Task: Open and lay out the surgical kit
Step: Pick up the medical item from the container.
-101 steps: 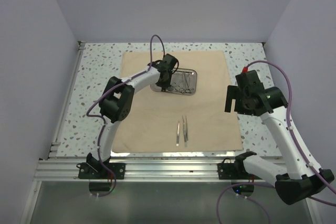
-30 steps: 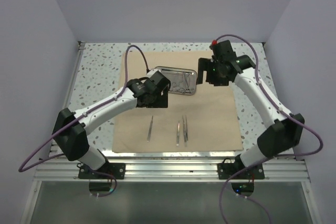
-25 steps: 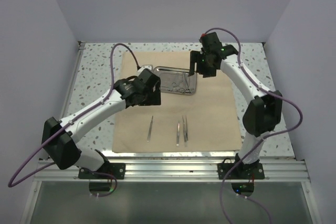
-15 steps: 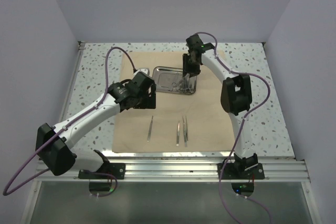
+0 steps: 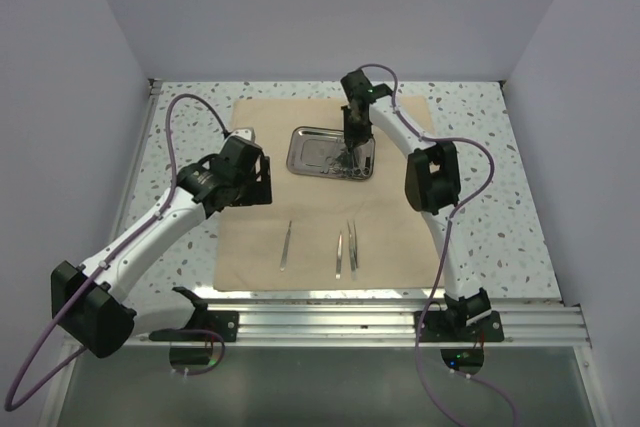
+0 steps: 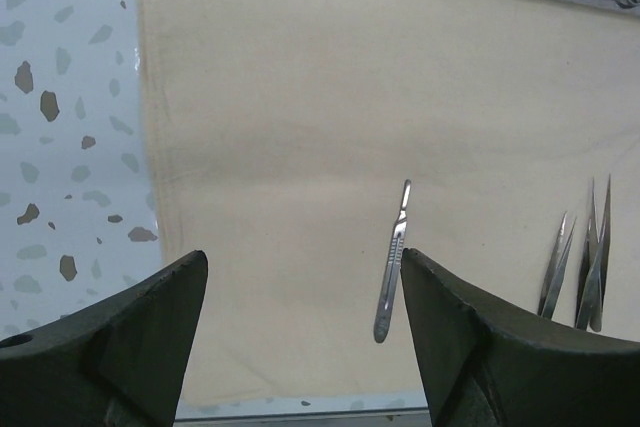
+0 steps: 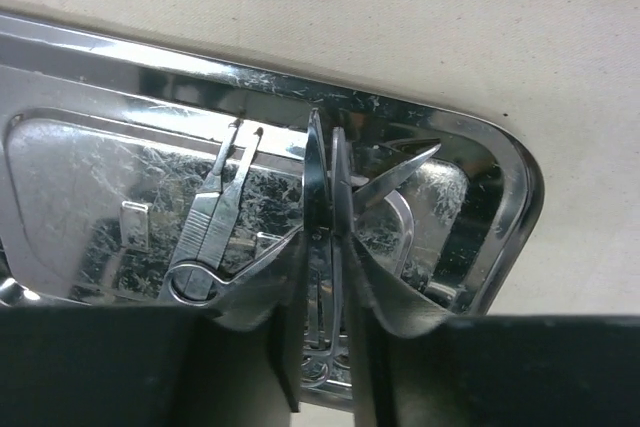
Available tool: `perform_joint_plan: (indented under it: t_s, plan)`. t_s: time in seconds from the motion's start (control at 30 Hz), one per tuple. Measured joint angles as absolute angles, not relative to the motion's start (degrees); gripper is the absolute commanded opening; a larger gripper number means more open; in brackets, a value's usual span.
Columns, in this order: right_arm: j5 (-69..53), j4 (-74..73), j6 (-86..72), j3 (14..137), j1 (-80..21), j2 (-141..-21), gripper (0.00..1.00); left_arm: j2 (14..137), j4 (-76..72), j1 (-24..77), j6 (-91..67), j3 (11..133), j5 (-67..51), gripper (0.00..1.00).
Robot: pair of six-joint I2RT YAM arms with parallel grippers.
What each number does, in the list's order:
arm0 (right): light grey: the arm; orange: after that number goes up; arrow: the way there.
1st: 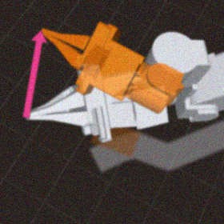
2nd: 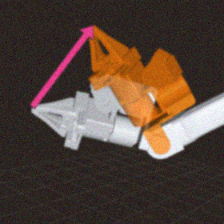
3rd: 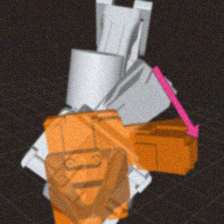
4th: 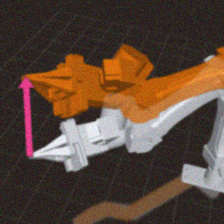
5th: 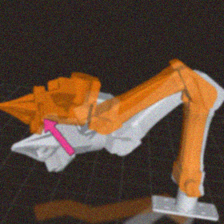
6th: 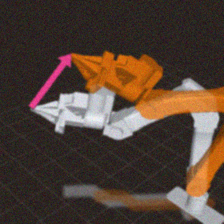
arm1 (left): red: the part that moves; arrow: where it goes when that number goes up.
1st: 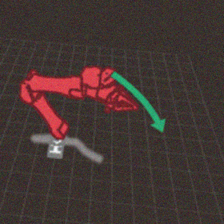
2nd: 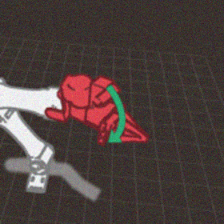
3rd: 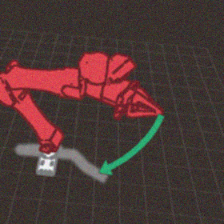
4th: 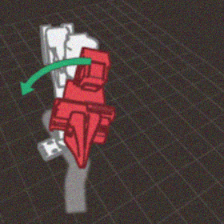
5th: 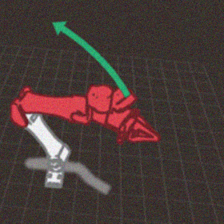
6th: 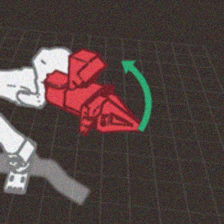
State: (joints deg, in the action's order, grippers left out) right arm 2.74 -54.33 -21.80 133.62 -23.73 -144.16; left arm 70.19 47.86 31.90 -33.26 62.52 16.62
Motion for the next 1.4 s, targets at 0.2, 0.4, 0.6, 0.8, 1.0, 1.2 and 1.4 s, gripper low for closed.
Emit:
perform_joint_plan:
  t_s: [0.2,0.4,0.6,0.8,1.0,1.2,1.4]
  plan:
    - [4.4,-54.0,-21.9,132.8,-23.8,-144.0,0.22,69.5,47.4,29.9,-32.3,60.0,15.5,0.81]
    - [7.0,-53.2,-22.1,129.5,-23.8,-142.3,0.3,69.5,47.0,29.2,-31.7,59.6,14.5,0.81]
    - [9.7,-53.1,-22.3,126.7,-23.8,-141.2,0.28,69.3,46.8,29.2,-31.8,59.3,13.7,0.8]
    - [11.0,-51.0,-22.9,123.8,-24.0,-139.6,0.29,68.9,46.8,29.2,-31.8,59.2,13.4,0.79]
    - [11.9,-51.0,-23.1,122.1,-24.0,-138.5,0.31,68.8,46.7,29.2,-31.8,59.2,12.7,0.78]
    - [14.4,-52.1,-24.6,120.2,-24.0,-137.9,0.32,68.8,46.7,29.2,-31.9,59.1,12.1,0.77]
    - [14.5,-51.1,-26.7,118.5,-24.0,-137.1,0.33,68.7,46.8,29.2,-31.9,59.1,11.9,0.77]
